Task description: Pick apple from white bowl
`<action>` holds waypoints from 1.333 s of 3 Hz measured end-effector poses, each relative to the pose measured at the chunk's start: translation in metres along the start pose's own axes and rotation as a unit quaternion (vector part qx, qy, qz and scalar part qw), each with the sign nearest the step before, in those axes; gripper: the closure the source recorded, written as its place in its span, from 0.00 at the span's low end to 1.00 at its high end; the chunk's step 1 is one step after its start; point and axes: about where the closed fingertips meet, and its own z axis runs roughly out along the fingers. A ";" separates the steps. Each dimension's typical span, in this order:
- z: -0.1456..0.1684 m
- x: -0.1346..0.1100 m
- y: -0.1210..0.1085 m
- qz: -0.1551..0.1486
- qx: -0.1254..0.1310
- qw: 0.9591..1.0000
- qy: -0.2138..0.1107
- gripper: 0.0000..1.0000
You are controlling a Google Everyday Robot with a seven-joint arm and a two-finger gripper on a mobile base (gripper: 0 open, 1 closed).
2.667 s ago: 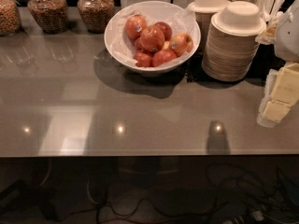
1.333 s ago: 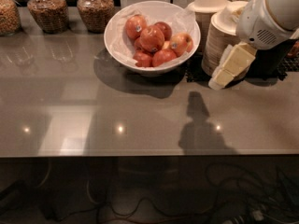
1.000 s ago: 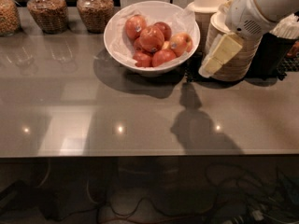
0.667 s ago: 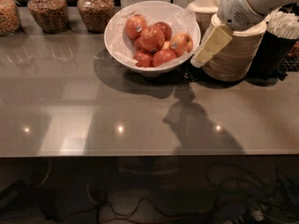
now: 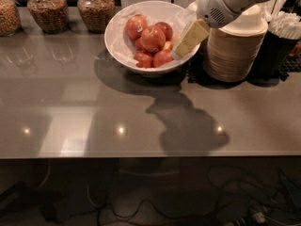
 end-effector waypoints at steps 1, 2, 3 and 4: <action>0.000 0.000 0.000 0.000 0.000 1.000 0.000 0.00; 0.010 0.002 -0.004 0.000 0.016 1.000 -0.015 0.00; 0.026 -0.001 -0.010 -0.002 0.034 0.999 -0.037 0.00; 0.047 -0.010 -0.018 -0.004 0.043 0.997 -0.059 0.00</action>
Offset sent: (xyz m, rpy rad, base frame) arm 0.0227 -0.0009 -0.0160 0.0585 -0.1120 -0.0389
